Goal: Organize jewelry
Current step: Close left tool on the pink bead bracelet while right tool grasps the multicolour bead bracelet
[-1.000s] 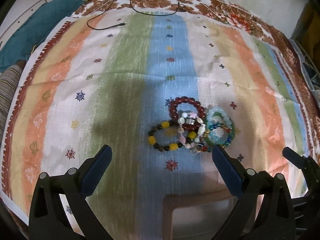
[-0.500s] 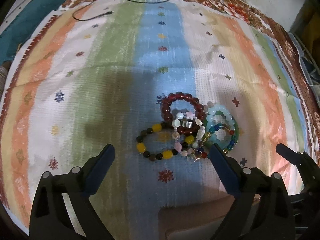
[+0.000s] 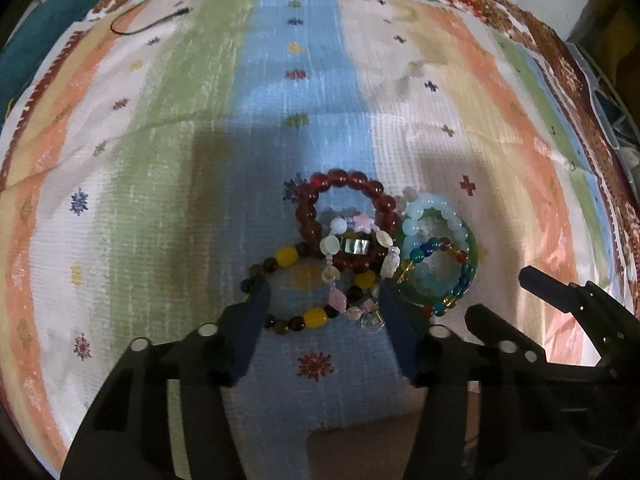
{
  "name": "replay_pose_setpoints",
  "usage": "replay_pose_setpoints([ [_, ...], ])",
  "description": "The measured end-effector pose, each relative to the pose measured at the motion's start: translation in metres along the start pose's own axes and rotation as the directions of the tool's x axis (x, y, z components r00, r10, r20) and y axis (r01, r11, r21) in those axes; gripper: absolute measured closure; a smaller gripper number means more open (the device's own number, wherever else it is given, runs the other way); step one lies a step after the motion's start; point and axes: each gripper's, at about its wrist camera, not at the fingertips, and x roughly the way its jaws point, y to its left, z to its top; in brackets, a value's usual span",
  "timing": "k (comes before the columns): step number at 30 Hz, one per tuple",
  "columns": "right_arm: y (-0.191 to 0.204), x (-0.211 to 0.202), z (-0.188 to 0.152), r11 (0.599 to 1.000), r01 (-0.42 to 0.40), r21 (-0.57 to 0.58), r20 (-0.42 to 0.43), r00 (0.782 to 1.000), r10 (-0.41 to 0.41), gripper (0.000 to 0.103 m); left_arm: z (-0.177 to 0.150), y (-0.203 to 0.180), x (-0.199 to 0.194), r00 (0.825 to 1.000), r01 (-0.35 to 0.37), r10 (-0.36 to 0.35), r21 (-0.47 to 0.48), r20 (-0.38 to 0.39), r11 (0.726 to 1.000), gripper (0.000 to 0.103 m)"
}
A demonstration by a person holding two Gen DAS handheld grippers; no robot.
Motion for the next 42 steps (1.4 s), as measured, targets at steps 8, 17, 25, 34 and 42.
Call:
replay_pose_setpoints([
  [8,0.002,0.008,0.006,0.999,-0.032,0.021,-0.022,0.999,0.032,0.049,0.002,-0.002,0.007,1.0,0.001,0.0,0.021,-0.015,1.0,0.06],
  [17,0.002,0.022,0.009,0.997,-0.053,0.047,-0.056,0.997,0.056,0.062,0.001,-0.005,0.018,0.999,-0.021,0.023,0.045,-0.037,0.999,0.084],
  [25,-0.002,0.024,0.011,0.999,-0.009,0.046,-0.059,0.998,0.012,0.076,-0.001,-0.007,0.022,0.999,-0.029,0.031,0.05,-0.043,0.998,0.093],
  [34,-0.009,0.025,0.01,0.999,0.013,0.053,-0.067,0.998,-0.01,0.092,-0.001,-0.015,0.025,0.999,-0.026,0.028,0.06,-0.04,0.998,0.093],
  [42,-0.007,0.017,0.008,0.999,0.033,0.028,-0.047,0.998,-0.032,0.092,-0.003,-0.01,0.018,0.999,-0.012,0.014,0.056,-0.033,0.998,0.094],
])
